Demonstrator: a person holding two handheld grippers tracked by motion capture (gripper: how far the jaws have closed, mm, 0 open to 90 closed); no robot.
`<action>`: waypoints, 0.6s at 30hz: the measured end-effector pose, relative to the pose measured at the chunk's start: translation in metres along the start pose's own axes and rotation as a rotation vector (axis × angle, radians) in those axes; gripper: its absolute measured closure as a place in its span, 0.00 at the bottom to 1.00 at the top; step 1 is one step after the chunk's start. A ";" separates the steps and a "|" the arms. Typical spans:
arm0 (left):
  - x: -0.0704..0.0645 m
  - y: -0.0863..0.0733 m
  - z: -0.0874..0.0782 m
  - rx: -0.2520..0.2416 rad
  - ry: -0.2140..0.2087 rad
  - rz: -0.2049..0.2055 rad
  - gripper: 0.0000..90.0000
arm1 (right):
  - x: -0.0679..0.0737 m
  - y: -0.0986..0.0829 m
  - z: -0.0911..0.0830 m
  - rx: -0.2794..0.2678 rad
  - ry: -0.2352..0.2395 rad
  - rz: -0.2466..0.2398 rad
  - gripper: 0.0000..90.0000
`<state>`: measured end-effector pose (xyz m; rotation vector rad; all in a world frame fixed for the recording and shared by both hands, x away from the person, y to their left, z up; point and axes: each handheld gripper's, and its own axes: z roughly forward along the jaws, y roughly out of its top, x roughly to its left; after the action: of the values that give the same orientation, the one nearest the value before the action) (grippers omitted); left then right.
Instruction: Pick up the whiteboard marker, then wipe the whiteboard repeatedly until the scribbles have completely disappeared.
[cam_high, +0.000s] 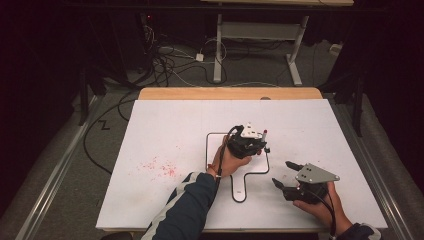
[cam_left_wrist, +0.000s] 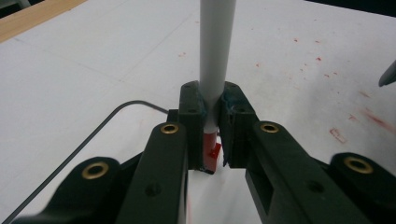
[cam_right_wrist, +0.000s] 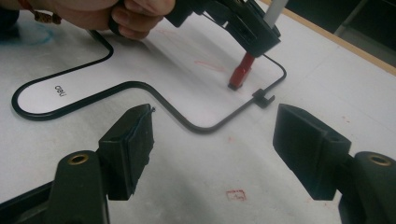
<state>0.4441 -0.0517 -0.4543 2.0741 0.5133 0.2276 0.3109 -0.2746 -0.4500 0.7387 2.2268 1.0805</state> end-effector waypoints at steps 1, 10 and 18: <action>0.002 -0.001 -0.002 -0.001 0.003 -0.005 0.88 | 0.000 0.000 0.000 0.001 -0.001 0.004 0.33; 0.011 -0.009 -0.020 0.026 0.033 -0.005 0.88 | -0.001 0.001 -0.001 0.003 -0.004 0.006 0.33; 0.018 -0.016 -0.026 0.002 0.034 -0.040 0.88 | -0.001 -0.001 -0.001 0.005 -0.002 0.012 0.33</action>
<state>0.4468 -0.0166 -0.4551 2.0626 0.5754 0.2395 0.3107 -0.2762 -0.4497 0.7560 2.2268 1.0804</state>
